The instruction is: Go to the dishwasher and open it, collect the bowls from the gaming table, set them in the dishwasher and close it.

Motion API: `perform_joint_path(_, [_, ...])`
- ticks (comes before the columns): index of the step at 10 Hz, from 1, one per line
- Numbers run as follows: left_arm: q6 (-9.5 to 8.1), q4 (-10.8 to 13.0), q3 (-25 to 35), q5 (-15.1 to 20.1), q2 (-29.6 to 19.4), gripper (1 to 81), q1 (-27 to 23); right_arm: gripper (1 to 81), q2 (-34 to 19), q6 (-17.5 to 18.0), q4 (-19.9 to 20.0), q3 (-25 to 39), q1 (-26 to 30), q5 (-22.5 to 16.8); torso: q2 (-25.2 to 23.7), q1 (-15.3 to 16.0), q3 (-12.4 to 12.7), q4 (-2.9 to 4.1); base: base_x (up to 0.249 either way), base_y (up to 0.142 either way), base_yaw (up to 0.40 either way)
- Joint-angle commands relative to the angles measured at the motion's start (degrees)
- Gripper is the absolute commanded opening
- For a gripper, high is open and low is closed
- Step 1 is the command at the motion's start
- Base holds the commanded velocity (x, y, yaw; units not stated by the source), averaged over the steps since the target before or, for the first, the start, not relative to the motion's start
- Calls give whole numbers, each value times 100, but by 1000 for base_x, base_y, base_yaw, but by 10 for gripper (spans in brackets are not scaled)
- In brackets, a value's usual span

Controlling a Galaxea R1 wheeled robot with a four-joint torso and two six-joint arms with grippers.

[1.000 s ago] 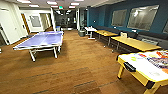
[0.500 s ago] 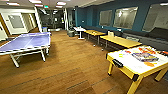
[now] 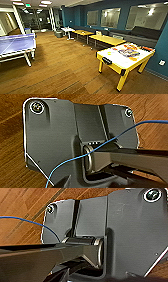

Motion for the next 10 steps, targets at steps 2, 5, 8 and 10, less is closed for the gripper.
perform_joint_path(2, [-6, 31, 37, 351, -58, 811, -233, 811, 10, -20, -93, 91, 230, -271, 0, 1, 0, 0, 0, 0, -324])
perform_joint_path(5, [12, 40, 37, 351, -67, 811, -233, 811, 36, -20, -93, 91, 230, -271, 0, 1, 0, 0, 0, 0, -324])
perform_joint_path(8, [12, 31, 37, 342, -84, 811, -233, 811, 72, -20, -101, 74, 256, -271, 0, 1, 0, 0, 0, 0, -324])
perform_joint_path(10, [12, 22, 37, 342, -67, 811, -233, 811, 72, -20, -101, 73, 265, -271, 0, 1, 0, 0, 0, 0, -324])
